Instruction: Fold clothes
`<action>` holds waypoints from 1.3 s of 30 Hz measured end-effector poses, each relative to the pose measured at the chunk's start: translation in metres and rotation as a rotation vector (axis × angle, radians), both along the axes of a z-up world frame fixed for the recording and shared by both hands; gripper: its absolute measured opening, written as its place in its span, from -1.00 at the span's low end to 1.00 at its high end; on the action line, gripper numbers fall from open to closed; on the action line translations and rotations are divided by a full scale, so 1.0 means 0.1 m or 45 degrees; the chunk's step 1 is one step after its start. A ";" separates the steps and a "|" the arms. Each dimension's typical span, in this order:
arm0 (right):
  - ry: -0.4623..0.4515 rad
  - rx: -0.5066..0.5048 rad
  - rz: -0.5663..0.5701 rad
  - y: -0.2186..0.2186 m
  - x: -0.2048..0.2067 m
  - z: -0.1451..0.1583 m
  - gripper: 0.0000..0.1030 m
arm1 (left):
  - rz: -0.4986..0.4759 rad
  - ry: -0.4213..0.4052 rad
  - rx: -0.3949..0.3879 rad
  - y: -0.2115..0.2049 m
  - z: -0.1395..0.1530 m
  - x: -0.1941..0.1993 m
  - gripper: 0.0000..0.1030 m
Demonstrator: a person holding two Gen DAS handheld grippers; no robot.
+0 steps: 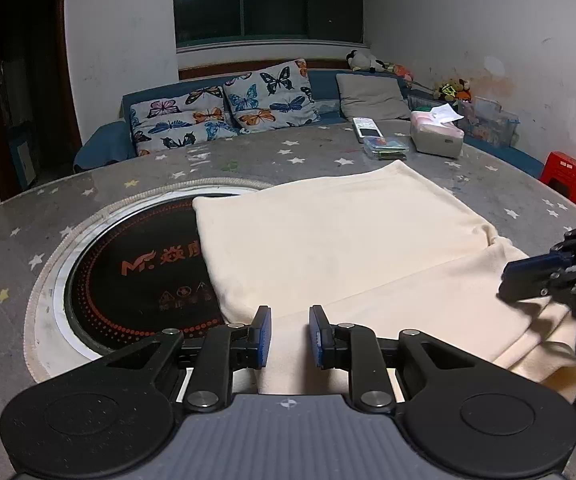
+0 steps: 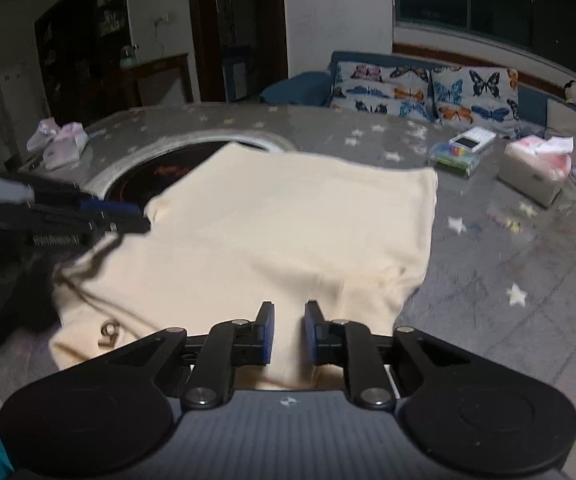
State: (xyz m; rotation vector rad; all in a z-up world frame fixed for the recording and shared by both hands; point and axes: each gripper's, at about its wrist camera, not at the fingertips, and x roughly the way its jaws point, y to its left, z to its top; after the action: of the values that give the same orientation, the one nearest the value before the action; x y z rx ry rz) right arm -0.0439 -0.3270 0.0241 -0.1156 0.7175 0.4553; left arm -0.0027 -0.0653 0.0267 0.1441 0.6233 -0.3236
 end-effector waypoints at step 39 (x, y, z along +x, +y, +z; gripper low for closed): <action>-0.119 -0.335 0.279 0.01 -0.83 0.12 0.02 | -0.466 -0.213 0.305 -0.32 -0.12 -1.01 -0.68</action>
State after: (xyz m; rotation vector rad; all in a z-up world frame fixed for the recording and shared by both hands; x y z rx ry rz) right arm -0.1273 -0.3258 0.0360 -0.4633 0.6731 0.5588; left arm -0.1033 -0.0974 0.0152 0.5136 0.4662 -0.5831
